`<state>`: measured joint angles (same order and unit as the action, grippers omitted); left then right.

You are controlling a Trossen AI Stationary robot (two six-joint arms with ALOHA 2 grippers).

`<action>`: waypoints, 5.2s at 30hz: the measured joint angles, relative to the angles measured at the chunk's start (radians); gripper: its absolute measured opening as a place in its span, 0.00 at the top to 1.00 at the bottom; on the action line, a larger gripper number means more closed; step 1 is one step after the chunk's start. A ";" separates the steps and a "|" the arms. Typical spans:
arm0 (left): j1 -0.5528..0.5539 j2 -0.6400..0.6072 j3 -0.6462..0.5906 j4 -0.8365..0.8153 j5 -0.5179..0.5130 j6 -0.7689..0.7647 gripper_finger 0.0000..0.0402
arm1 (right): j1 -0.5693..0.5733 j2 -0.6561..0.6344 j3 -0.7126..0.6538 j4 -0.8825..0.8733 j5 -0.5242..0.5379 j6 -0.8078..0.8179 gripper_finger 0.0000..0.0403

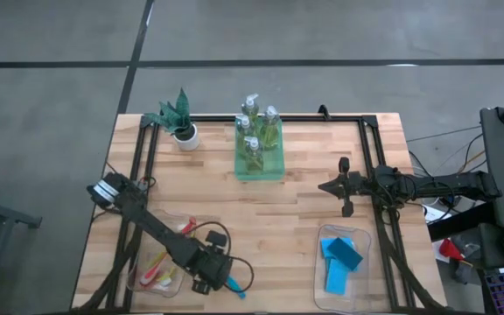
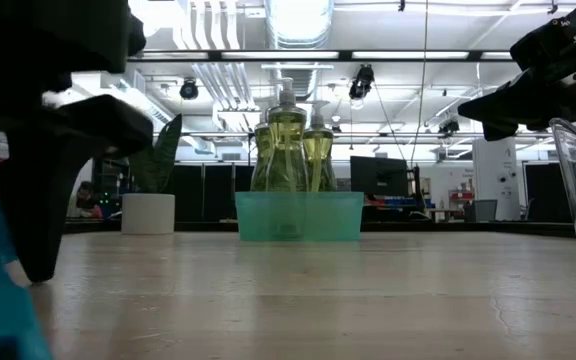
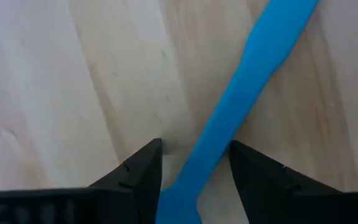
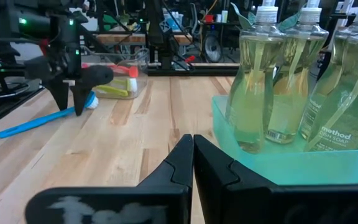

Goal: Pick & Place Kitchen Sink Supplies
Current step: Put the blue toilet brush into the left transparent bin, then return to Home Position

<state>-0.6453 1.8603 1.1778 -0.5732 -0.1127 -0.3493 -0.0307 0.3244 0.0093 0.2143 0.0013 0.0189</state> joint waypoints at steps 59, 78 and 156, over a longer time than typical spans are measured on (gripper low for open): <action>-0.350 -0.301 0.350 -0.998 -0.158 -1.412 0.86 | 0.000 0.000 0.000 0.000 0.000 0.000 0.98; -0.445 -0.372 -0.060 -0.707 0.000 -1.726 0.75 | 0.000 0.000 0.000 0.000 0.000 0.000 0.98; 0.615 -1.589 -1.133 0.842 -0.070 0.351 0.99 | 0.000 -0.001 0.000 0.000 0.000 0.000 0.98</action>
<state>-0.0303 0.2718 0.0444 0.2688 -0.1825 0.0018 -0.0304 0.3237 0.0094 0.2145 0.0011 0.0188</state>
